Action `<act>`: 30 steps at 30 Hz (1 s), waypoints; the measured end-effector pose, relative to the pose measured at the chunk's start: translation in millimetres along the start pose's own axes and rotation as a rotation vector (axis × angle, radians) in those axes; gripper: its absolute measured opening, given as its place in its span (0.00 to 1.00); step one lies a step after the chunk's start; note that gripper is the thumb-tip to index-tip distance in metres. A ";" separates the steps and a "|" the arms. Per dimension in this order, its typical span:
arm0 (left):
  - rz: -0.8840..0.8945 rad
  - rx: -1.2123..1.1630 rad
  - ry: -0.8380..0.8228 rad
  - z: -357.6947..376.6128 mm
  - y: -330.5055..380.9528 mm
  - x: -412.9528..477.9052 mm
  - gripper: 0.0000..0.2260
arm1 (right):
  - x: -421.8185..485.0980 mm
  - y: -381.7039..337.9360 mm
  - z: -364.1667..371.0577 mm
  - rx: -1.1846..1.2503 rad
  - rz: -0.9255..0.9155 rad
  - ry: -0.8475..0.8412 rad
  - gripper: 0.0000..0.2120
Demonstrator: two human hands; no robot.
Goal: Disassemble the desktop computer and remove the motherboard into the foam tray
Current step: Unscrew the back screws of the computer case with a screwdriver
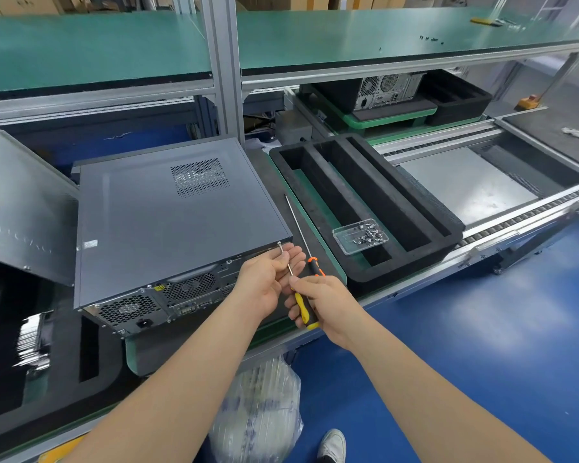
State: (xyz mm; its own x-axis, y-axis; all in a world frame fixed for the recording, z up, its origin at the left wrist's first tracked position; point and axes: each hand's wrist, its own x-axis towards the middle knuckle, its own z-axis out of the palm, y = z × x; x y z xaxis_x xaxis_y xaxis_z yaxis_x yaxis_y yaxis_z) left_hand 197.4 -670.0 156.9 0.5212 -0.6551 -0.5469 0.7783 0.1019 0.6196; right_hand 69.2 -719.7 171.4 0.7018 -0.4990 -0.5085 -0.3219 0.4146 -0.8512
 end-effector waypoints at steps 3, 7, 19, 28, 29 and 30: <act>0.010 -0.023 -0.023 0.5 -1.5 -1.0 0.10 | 0.4 2.3 -0.6 -0.004 -0.036 0.050 0.16; 0.008 -0.004 -0.030 0.6 -2.5 -3.3 0.11 | -1.7 3.3 -1.2 0.006 -0.043 0.067 0.12; 0.019 -0.010 0.017 4.2 -1.2 -3.0 0.09 | 4.7 6.0 -6.7 0.335 0.141 -0.143 0.15; 0.016 -0.010 -0.010 1.9 -0.1 -0.8 0.11 | 11.9 5.7 0.9 -0.518 -0.252 0.178 0.15; 0.028 0.008 -0.015 0.6 -1.1 -0.7 0.11 | 12.5 6.2 3.1 -0.833 -0.354 0.293 0.12; 0.035 0.026 -0.023 -0.6 -2.5 -1.4 0.10 | 12.0 6.5 6.5 -1.096 -0.416 0.393 0.09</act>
State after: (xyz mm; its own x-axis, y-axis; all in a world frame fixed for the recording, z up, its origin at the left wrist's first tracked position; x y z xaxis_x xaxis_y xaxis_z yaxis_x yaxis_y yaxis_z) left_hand 195.0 -668.8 155.8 0.5396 -0.6686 -0.5116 0.7501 0.1059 0.6528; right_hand 79.7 -718.0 160.6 0.7002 -0.7138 -0.0167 -0.6155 -0.5915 -0.5209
